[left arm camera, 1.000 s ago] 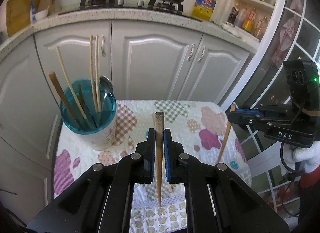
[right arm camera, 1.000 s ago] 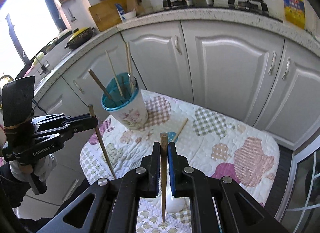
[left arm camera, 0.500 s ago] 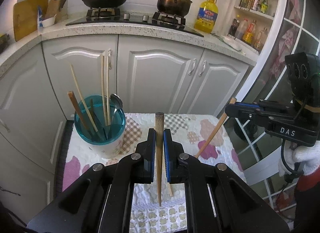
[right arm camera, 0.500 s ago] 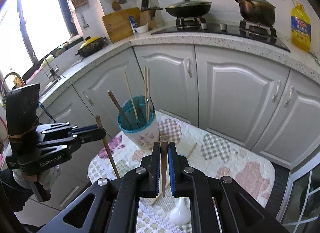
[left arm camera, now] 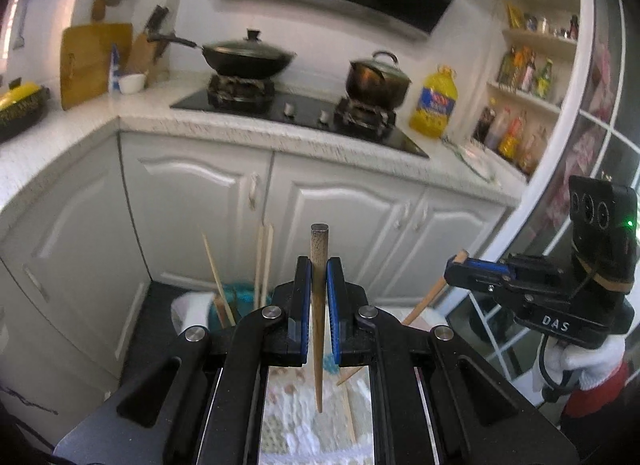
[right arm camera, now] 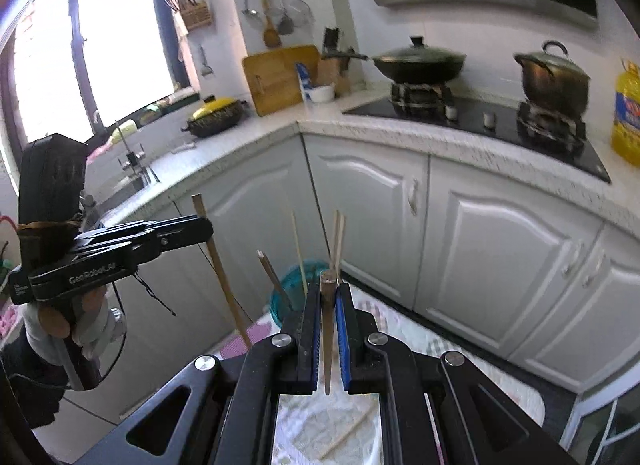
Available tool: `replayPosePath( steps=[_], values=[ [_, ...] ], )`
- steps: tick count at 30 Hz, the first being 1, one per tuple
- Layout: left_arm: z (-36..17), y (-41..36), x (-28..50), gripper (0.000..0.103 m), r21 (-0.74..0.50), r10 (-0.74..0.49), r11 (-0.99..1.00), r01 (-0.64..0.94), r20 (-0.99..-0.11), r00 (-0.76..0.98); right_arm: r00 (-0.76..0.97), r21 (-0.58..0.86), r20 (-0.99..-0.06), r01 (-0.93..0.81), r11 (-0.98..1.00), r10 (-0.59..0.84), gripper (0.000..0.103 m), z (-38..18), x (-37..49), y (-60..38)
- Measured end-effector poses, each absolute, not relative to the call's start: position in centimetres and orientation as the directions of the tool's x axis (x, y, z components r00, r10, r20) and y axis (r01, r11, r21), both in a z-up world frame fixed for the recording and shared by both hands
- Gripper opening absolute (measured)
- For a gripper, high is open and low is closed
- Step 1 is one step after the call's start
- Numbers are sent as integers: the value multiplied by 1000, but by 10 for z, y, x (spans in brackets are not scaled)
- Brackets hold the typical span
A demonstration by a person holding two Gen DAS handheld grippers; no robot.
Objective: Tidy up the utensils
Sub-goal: 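Lower both chopsticks into the teal-rimmed cup and open both tools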
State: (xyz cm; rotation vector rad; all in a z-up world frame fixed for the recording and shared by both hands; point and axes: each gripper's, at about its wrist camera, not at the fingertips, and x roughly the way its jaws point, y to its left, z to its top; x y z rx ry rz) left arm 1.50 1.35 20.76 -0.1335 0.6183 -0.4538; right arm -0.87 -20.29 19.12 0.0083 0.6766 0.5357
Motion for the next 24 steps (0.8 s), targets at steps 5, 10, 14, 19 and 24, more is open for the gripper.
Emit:
replayPosePath(
  steps=[5,10,14,19,24],
  values=[
    [221,25,41,6,-226,-382,924,309,-501,776,664,199,-550,-485,852,507,7,212,12,-194],
    [213,26,63,6,-166,-277,960,224,-480,832,681,191,-539,-474,860,495,7,217,42,-175],
    [191,26,79,6,-142,-214,976,165,-480,851,676,191,-553,-467,863,488,7,205,64,-161],
    [166,26,99,6,-125,-168,985,121,-497,851,671,205,-560,-455,866,485,7,188,87,-150],
    [145,22,109,6,-106,-141,989,100,-518,844,664,194,-587,-440,877,463,7,166,106,-140]
  ],
)
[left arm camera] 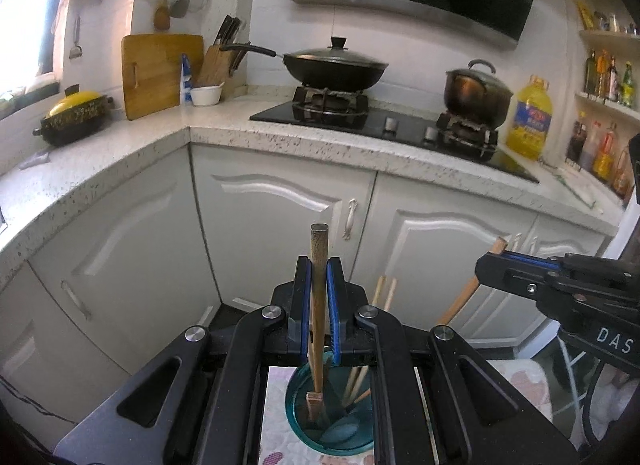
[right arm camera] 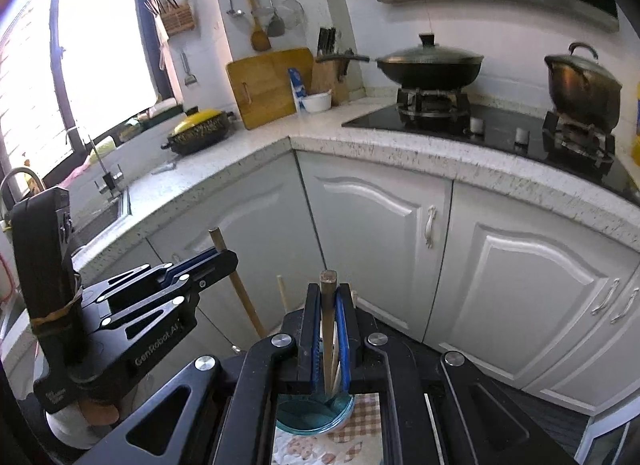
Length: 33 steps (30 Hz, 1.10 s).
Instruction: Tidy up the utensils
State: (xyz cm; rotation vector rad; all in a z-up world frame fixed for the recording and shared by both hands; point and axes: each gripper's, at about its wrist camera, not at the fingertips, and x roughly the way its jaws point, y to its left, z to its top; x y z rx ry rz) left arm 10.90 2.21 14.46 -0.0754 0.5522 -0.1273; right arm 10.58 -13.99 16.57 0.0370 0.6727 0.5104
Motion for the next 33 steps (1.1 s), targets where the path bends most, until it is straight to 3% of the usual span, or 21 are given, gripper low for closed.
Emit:
replayPosePath(
  steps=[11,17,18,19,21,33],
  values=[
    [97,12,122,6,-73,-127,992,104,-625,770,560,248,-687,-419,874,463,7,101,130,-133],
    [91,15,122,6,-92,-138,990,103,-643,753,545,290,-693,-387,875,471,7,88,133,-147],
    [92,15,122,6,-94,-140,990,103,-645,752,540,301,-693,-384,873,477,10,87,133,-149],
    [92,14,121,6,-96,-141,990,103,-646,750,541,303,-695,-377,875,473,22,87,133,-152],
    [94,14,119,6,-105,-150,989,108,-647,747,547,302,-693,-372,878,470,34,89,130,-155],
    [112,14,93,17,-120,-168,986,119,-631,758,548,301,-694,-368,880,467,35,91,97,-168]
  ],
)
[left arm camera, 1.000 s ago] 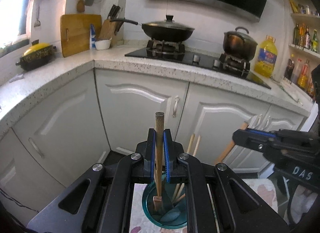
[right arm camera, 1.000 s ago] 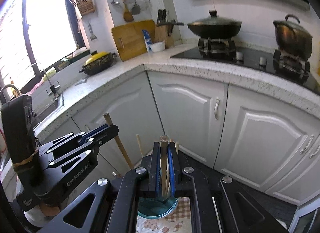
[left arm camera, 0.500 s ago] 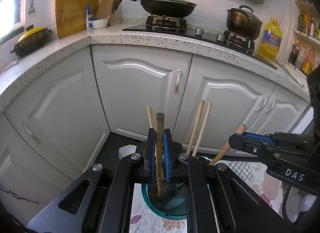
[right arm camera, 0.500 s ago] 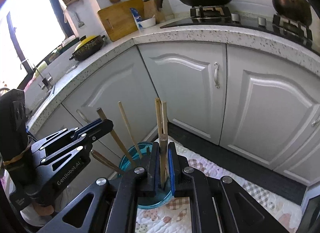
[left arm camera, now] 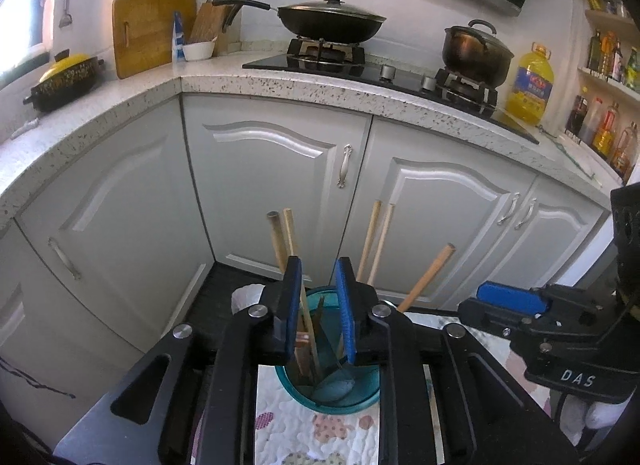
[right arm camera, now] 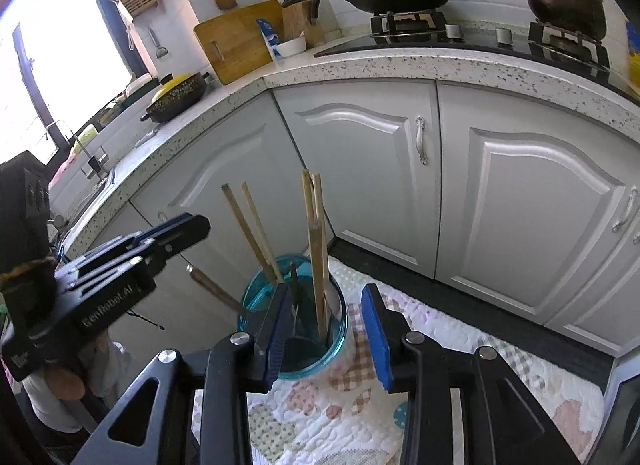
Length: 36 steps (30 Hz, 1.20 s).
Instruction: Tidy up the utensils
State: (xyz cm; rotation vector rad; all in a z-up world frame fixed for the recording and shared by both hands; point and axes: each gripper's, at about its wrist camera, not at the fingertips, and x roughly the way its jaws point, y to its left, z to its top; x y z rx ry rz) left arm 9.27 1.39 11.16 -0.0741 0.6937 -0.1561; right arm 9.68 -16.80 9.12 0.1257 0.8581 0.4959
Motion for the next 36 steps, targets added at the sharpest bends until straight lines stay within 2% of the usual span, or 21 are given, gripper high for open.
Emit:
replayPosePath(
  steps=[14,28,36],
  values=[
    [122,-1,54,19,-94,-159,987,129,-608,778,608,245,-677,-344,906,414,39,99,47,-170],
    [111,-35,15,20,-100,-215,976,196,-626,749,668,209,-672,-245,947,321,41,98,2,-199],
    [100,-60,2,27,-104,-260,961,255,-651,713,648,200,-705,-208,957,288,41,80,-18,-223]
  ],
)
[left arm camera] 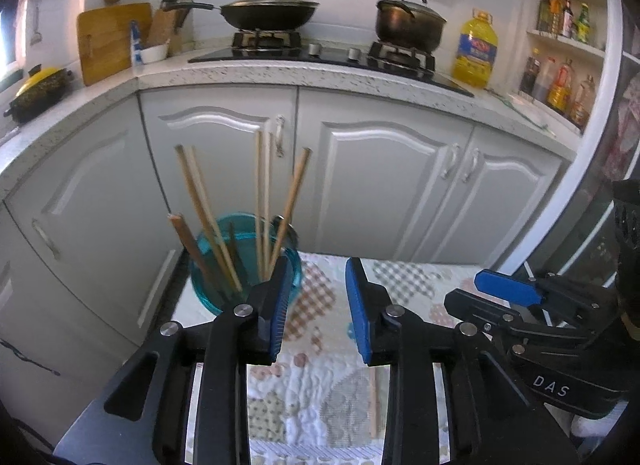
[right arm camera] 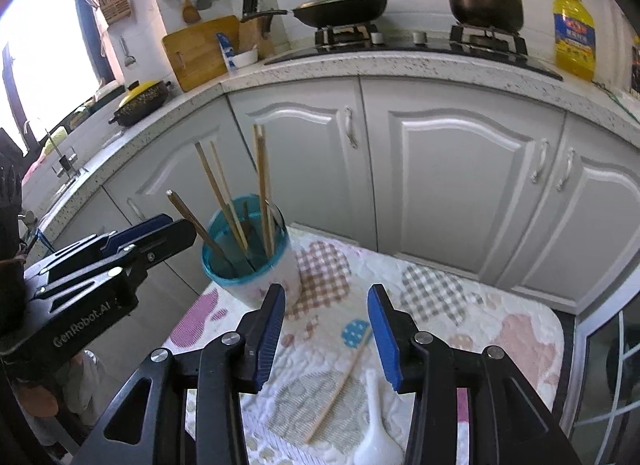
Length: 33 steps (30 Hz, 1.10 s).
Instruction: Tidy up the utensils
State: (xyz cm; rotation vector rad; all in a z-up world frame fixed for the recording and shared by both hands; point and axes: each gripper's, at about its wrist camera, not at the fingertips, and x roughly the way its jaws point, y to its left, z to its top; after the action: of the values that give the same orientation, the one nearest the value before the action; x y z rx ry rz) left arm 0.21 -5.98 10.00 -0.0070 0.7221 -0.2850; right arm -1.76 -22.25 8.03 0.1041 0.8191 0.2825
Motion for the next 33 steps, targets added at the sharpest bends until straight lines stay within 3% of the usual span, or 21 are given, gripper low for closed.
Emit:
replayPosePath(
  steps=[5,12,19,23,33],
  values=[
    [88,-69,-3,30,-109,-280,953,284,-678,680,593,197,-760,-180,964,266,42,50,-25,-244],
    [50,-75,-6,30,-102,-278,946,307,-743,609,421,226,-866,-151,962,270,41,-39,-17,-252],
    [18,-83,-2,30,-95,-269,941,325,-793,546,334,216,-906,-157,964,258,29,-97,10,-234],
    [1,-93,8,30,-105,-272,936,337,-823,499,329,211,-909,-171,962,257,12,-109,20,-234],
    [-58,-150,63,30,-168,-316,907,387,-878,360,315,302,-898,-66,951,307,12,-110,-3,-305]
  ],
)
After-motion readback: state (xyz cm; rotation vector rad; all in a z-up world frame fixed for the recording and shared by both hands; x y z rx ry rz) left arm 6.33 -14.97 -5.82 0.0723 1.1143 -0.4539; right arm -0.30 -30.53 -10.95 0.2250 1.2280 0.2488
